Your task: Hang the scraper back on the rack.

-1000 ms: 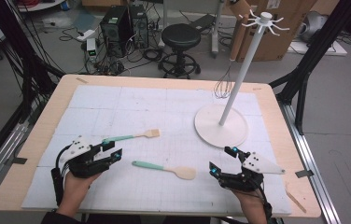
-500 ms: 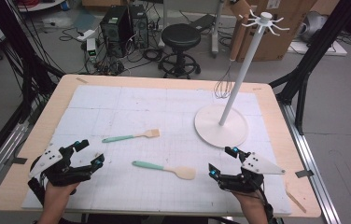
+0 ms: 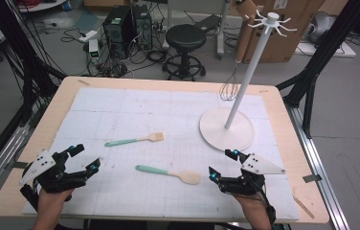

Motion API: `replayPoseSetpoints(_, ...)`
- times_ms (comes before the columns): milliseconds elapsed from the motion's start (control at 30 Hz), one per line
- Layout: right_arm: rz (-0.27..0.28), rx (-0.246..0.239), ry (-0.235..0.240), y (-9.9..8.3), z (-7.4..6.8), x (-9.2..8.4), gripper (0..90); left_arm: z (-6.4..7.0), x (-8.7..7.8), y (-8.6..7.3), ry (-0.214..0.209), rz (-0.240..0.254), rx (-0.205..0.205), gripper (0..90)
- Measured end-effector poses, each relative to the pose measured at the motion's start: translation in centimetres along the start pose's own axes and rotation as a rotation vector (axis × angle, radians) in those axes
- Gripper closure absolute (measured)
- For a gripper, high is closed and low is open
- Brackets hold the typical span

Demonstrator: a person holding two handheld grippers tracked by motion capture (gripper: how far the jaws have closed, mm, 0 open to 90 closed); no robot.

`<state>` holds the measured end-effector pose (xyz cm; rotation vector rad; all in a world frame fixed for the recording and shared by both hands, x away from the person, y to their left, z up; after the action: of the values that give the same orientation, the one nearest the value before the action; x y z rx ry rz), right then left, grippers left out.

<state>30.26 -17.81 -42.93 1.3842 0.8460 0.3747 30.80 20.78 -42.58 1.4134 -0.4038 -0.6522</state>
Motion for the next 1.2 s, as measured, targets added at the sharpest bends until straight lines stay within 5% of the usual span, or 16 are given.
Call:
replayPoseSetpoints(300,-0.041,-0.035,0.049,0.2,-1.1,1.8,16.4,0.1,0.0,-0.2,0.004,-0.002,0.000,15.9)
replayPoseSetpoints(700,-0.170,-0.093,0.151,-0.5,-3.2,6.1,22.1,1.0,0.9,-0.8,-0.015,-0.023,-0.007,16.0)
replayPoseSetpoints(1200,-0.412,-0.216,0.319,-4.1,-6.3,11.3,52.7,1.6,1.5,-1.2,-0.035,-0.037,-0.008,16.0)
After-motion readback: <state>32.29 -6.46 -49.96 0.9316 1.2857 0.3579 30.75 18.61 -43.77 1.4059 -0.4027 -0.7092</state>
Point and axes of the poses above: each handheld gripper's, and its own axes: x roughly forward along the jaws, y roughly out of its top, z roughly to its right, the point moved 10 cm from there along x, roughly forward along the jaws, and after that the axes turned 1 degree about -z, right-handed, at the moved point
